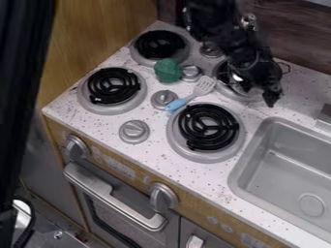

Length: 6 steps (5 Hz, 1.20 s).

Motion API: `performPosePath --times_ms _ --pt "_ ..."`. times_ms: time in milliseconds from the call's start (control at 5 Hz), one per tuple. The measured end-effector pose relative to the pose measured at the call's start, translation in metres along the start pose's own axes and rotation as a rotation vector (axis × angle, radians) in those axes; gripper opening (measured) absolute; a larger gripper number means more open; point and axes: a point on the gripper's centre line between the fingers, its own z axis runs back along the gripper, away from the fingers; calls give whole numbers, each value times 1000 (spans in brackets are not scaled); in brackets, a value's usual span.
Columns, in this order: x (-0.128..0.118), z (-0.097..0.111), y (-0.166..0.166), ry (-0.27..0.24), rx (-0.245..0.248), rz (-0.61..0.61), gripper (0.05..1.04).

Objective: Moved the silver pot to the top left burner

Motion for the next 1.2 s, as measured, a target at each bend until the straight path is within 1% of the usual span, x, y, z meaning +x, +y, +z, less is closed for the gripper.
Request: performPosePath --times_ms 200,400,600,800,1000,1200 --pt "-3 -10 -4 10 -8 -2 995" --pt "2 -10 -2 6 4 -27 995" --pt "-4 -5 -1 -8 24 15 995" --pt "8 11 -7 -95 9 5 995" --pt "16 14 -9 -90 -9 -18 995" --pt "32 17 -12 -106 -29 -46 995"
